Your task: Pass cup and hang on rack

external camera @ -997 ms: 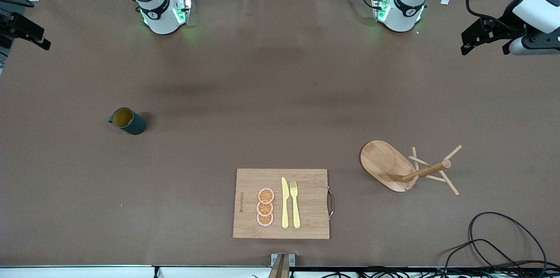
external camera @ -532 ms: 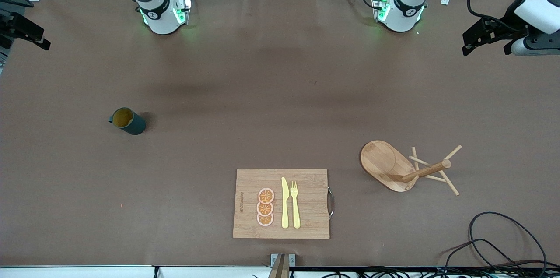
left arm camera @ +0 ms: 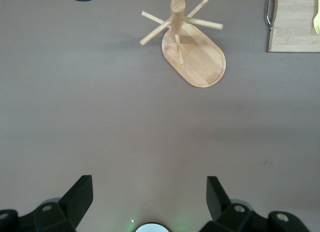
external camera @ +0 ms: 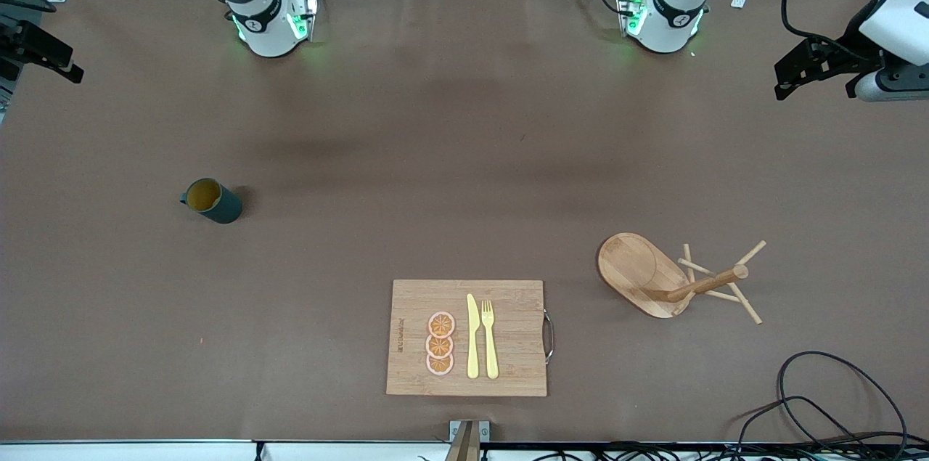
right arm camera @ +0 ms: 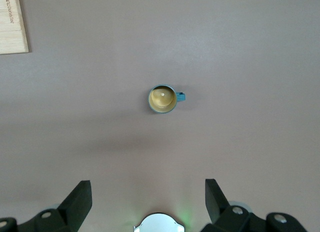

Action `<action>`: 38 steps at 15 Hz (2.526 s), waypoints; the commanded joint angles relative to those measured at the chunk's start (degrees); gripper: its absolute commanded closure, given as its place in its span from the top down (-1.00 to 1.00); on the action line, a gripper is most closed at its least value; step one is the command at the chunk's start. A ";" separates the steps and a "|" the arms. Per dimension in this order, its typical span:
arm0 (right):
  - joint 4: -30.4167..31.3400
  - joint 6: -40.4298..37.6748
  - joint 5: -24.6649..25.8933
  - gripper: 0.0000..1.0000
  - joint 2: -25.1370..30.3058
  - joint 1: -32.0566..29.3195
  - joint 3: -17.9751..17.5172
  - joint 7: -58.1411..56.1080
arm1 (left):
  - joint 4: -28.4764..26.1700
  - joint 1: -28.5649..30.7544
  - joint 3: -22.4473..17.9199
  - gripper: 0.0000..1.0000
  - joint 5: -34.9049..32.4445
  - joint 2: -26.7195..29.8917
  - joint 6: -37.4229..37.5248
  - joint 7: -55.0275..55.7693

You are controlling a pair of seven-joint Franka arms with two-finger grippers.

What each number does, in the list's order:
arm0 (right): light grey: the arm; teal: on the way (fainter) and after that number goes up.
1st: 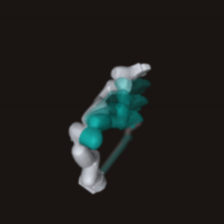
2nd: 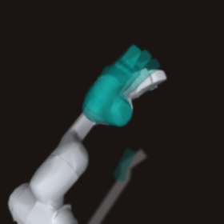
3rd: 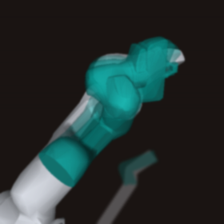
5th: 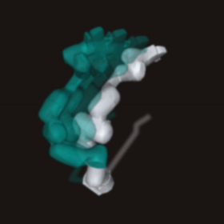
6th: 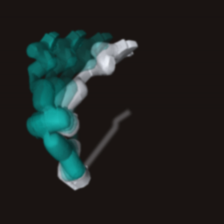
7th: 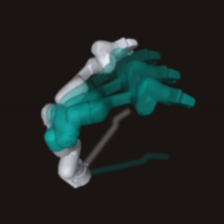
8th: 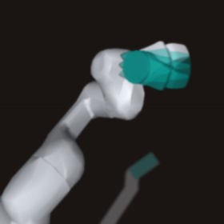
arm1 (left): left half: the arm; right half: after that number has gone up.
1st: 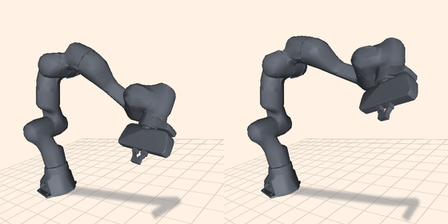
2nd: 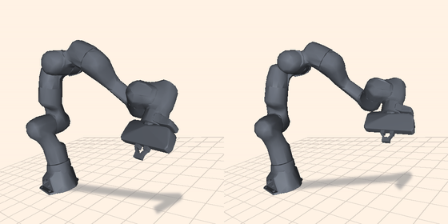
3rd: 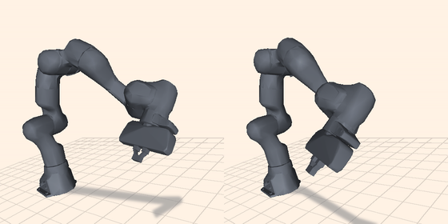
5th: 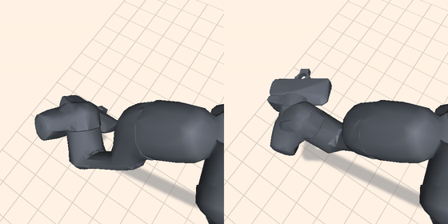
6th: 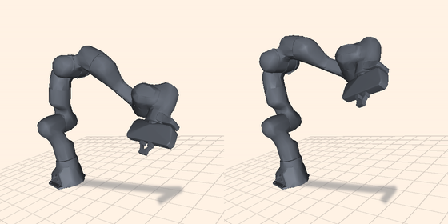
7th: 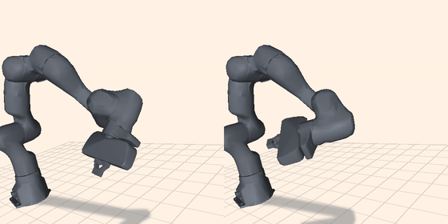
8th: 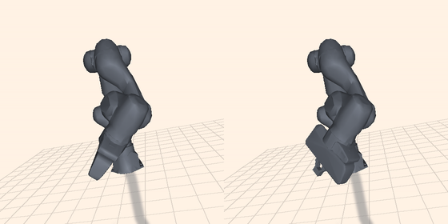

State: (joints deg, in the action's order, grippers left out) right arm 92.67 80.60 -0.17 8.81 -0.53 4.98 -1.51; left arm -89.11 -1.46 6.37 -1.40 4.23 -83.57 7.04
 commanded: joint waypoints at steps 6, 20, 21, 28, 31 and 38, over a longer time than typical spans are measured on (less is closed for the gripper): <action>0.75 0.44 0.52 1.00 0.68 -0.09 0.12 -0.60 | 1.48 0.23 0.23 1.00 1.92 -1.50 0.86 -0.98; 0.75 0.44 0.52 1.00 0.68 -0.09 0.29 -0.60 | 2.10 -0.04 -0.04 1.00 1.66 -3.96 -0.46 -1.07; 0.75 0.44 0.52 1.00 0.68 -0.09 0.29 -0.60 | 2.19 -0.04 -0.04 1.00 1.66 -4.05 -0.54 -1.07; -0.12 0.35 0.87 1.00 -1.07 -0.35 0.38 0.10 | 2.27 -0.56 -0.04 1.00 1.66 -4.58 -0.54 -1.07; -0.21 3.42 0.87 1.00 -8.69 -1.50 0.29 -0.33 | 2.54 -0.57 0.05 1.00 1.66 -4.67 -0.54 -1.07; 13.55 21.50 -0.01 1.00 -14.79 -1.93 0.20 -11.04 | 2.54 -0.04 -0.04 1.00 1.49 -4.67 -0.54 -1.07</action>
State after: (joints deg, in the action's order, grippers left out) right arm 98.68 96.28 0.21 -8.43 -1.20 5.72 -8.27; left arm -87.66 -1.82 6.35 -0.23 -0.05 -84.24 6.98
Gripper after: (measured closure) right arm 0.000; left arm 0.000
